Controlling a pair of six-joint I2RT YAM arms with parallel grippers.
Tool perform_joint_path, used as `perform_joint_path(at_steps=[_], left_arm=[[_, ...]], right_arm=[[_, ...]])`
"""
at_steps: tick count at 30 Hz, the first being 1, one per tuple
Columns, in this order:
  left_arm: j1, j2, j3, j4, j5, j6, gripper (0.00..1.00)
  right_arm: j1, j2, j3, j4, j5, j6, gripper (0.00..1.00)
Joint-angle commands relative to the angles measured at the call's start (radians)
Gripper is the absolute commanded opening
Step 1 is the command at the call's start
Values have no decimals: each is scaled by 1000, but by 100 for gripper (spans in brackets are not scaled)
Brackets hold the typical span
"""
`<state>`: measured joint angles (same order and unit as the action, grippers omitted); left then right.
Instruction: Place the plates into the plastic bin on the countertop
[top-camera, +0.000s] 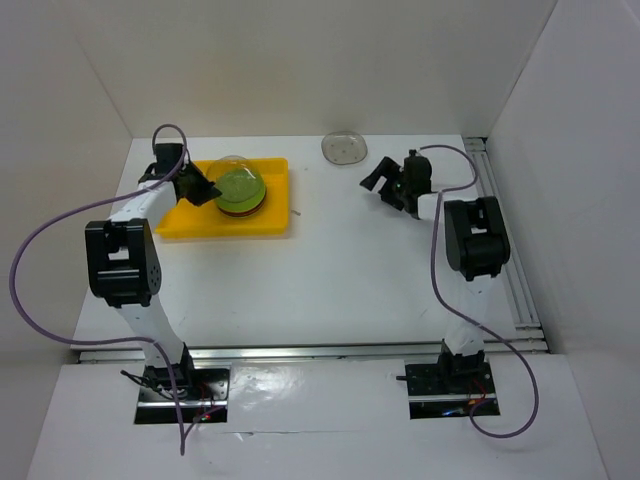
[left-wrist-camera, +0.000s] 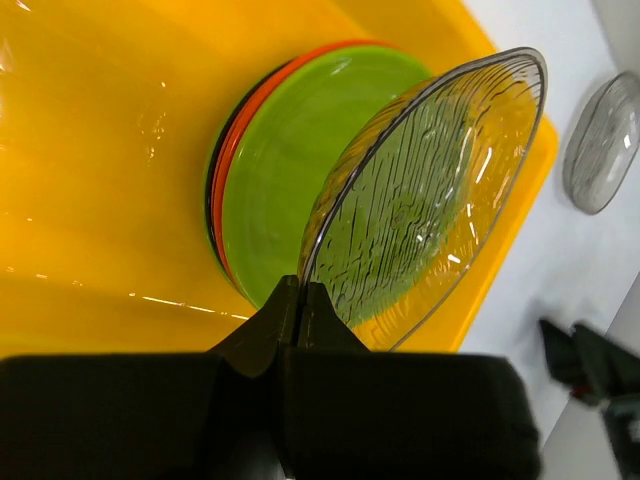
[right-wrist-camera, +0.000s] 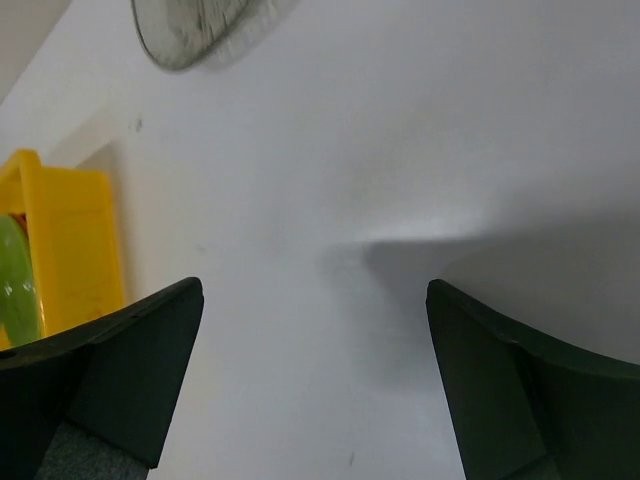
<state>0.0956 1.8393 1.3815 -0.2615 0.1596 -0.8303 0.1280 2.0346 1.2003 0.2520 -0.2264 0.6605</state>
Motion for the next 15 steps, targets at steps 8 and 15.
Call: perform_joint_path(at_steps=[8, 15], left_arm=[[12, 20, 24, -18, 77, 37, 50], [41, -104, 25, -65, 34, 28, 100]], right_arm=[[-60, 432, 516, -137, -27, -12, 100], [-42, 660, 895, -338, -47, -35, 93]])
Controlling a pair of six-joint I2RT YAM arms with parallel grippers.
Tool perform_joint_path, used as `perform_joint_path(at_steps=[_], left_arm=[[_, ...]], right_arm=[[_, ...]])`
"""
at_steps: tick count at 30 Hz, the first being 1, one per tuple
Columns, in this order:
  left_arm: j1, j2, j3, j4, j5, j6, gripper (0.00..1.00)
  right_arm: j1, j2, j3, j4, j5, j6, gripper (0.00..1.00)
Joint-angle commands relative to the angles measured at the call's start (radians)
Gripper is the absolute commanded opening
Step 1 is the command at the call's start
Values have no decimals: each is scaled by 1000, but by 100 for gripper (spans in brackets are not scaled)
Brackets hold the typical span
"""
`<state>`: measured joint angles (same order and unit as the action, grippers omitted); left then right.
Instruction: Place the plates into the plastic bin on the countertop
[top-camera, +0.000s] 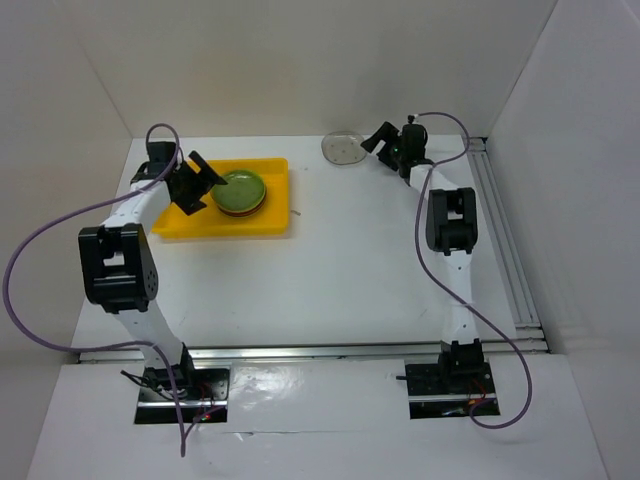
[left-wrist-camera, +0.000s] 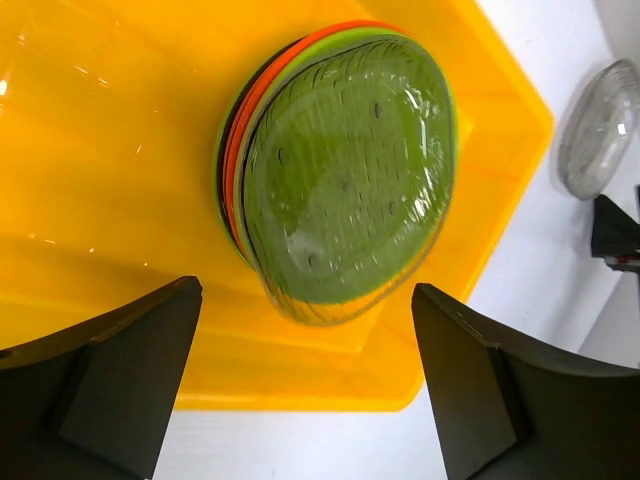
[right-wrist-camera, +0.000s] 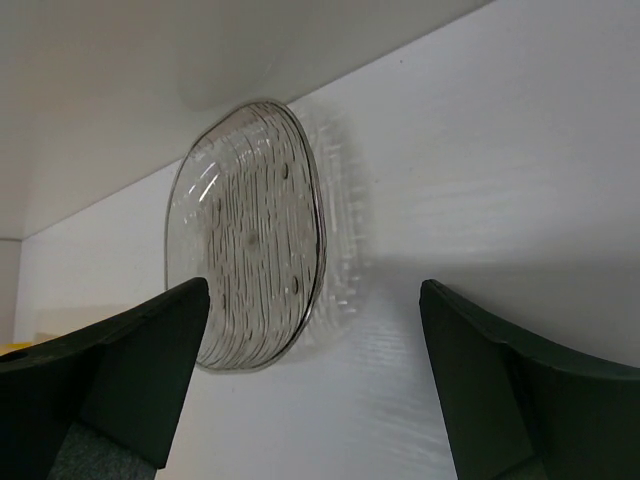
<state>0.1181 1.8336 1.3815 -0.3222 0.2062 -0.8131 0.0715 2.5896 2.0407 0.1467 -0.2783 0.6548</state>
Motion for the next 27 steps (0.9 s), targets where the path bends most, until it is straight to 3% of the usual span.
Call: perform_joint_path(at_steps=[1, 5, 7, 13, 16, 17, 18, 20, 23, 26, 27], left_arm=[[31, -108, 25, -15, 8, 11, 100], [40, -166, 25, -41, 18, 22, 100], [40, -217, 5, -58, 18, 32, 100], [29, -364, -7, -143, 18, 60, 100], [-7, -387, 7, -187, 13, 83, 100], [-21, -396, 7, -196, 0, 98, 100], [-50, -396, 7, -196, -10, 109, 100], [-107, -405, -18, -177, 1, 109, 100], [-179, -405, -80, -60, 70, 107, 100], [-300, -405, -101, 12, 47, 83, 100], [-329, -395, -101, 61, 32, 83, 100]], right_arm=[[25, 118, 90, -248, 5, -29, 92], [45, 173, 131, -274, 5, -29, 81], [59, 188, 142, -298, 17, -29, 66], [91, 234, 189, -347, 86, -14, 42], [100, 248, 208, -378, 141, 31, 21], [100, 248, 193, -390, 163, 58, 2], [100, 209, 172, -391, 175, 71, 0], [100, 132, 11, -334, 232, 120, 0], [120, -109, -286, -195, 281, 140, 0], [171, -401, -510, -135, 385, 131, 0], [183, -478, -680, -71, 408, 131, 0]])
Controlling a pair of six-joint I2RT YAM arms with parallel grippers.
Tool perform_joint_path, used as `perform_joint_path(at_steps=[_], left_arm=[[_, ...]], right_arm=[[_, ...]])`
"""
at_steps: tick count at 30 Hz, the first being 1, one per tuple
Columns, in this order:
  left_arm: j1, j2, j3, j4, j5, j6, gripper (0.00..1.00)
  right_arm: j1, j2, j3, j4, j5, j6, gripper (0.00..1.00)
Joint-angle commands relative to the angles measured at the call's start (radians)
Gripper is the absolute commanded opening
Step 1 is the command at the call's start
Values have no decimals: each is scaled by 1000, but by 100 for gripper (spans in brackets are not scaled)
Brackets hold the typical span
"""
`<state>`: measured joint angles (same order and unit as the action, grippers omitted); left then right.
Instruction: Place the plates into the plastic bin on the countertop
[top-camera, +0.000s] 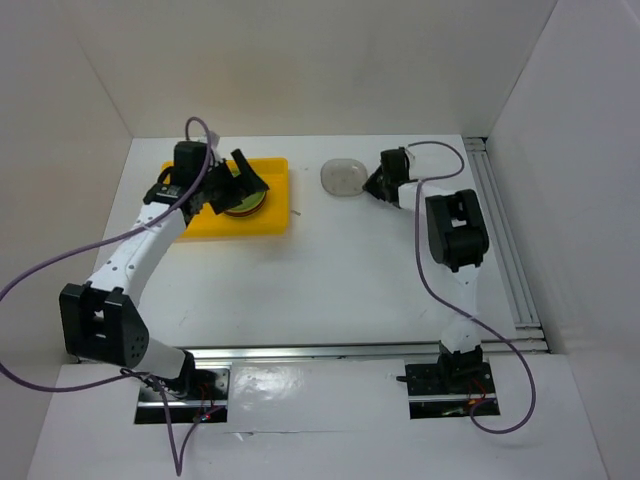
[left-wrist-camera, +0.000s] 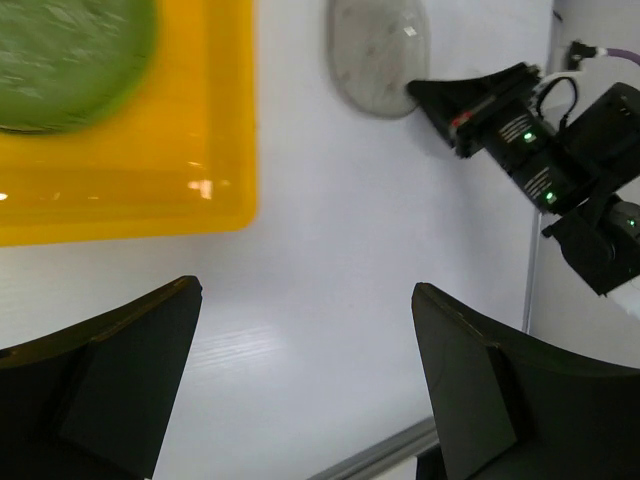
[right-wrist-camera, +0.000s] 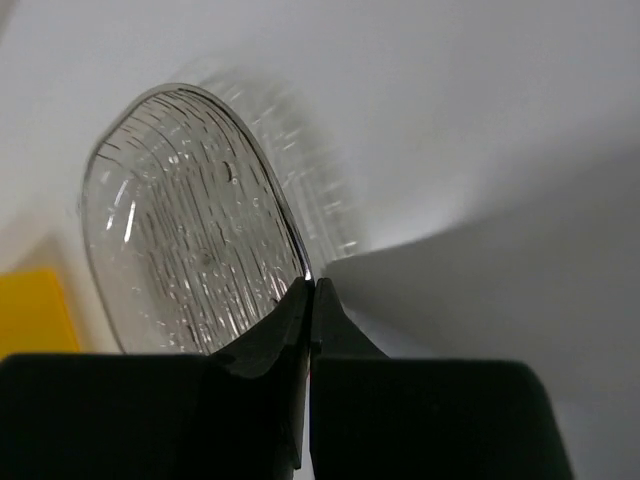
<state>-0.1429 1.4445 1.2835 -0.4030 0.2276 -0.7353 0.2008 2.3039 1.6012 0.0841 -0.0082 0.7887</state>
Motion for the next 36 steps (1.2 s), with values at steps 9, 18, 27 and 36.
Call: perform_joint_path(at_steps=[9, 18, 27, 36], left_arm=[[-257, 111, 19, 239, -34, -19, 99], [-322, 143, -69, 268, -134, -41, 89], [-331, 143, -98, 292, -160, -41, 71], [-287, 143, -10, 242, -142, -62, 0]], right_arm=[[198, -727, -737, 123, 224, 67, 0], [325, -889, -788, 100, 306, 145, 0], [386, -966, -745, 42, 332, 158, 0], [430, -954, -756, 95, 313, 127, 28]])
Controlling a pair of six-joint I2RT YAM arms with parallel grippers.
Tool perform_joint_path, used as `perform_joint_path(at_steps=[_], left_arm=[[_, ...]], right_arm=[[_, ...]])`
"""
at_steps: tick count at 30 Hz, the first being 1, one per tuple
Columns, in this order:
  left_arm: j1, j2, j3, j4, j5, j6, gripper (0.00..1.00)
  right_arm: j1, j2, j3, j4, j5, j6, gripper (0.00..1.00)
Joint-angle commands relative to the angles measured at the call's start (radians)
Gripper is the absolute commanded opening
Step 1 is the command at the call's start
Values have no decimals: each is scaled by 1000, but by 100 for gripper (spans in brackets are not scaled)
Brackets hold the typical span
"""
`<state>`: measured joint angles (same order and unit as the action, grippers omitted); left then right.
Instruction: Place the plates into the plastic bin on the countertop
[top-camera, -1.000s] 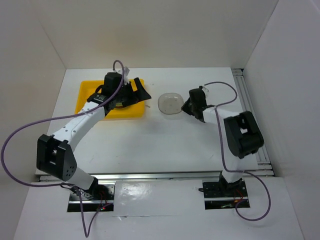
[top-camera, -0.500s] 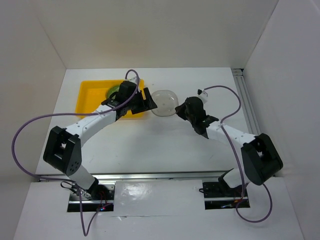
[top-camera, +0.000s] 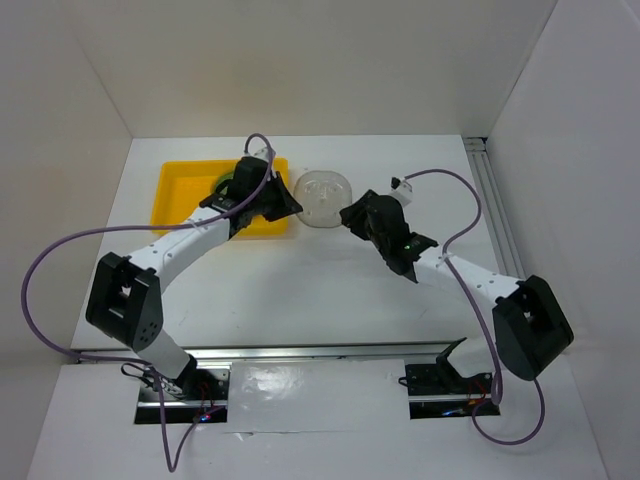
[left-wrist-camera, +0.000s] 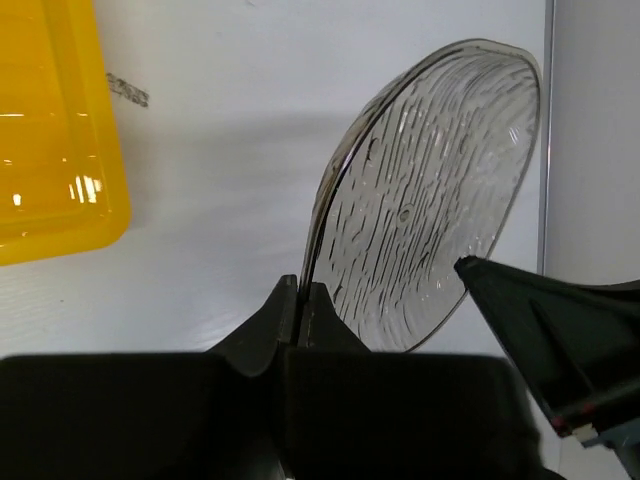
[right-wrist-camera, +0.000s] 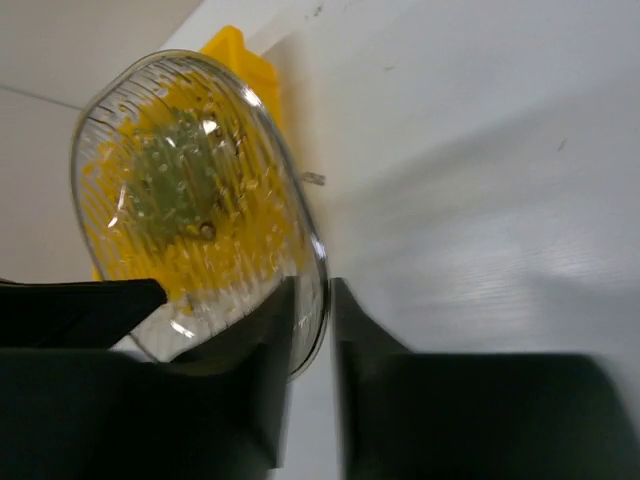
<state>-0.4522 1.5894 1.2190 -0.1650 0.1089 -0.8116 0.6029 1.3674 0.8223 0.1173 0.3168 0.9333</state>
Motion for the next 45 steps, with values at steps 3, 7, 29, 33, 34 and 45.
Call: perform_joint_path(at_steps=[3, 7, 29, 33, 34, 45], left_arm=[[105, -22, 44, -39, -23, -53, 0], [248, -94, -27, -39, -75, -156, 0], [494, 129, -47, 137, -28, -497, 4], [483, 124, -33, 118, -32, -497, 50], [483, 110, -42, 117, -43, -497, 64], [481, -66, -4, -49, -3, -352, 100]], right_arm=[[5, -17, 23, 47, 21, -36, 100], [-58, -66, -58, 19, 24, -56, 100], [-111, -87, -198, 21, -45, -148, 100], [-111, -87, -198, 30, -55, -157, 100], [-111, -87, -198, 30, -55, -157, 100], [-89, -152, -79, -118, -53, -260, 100]])
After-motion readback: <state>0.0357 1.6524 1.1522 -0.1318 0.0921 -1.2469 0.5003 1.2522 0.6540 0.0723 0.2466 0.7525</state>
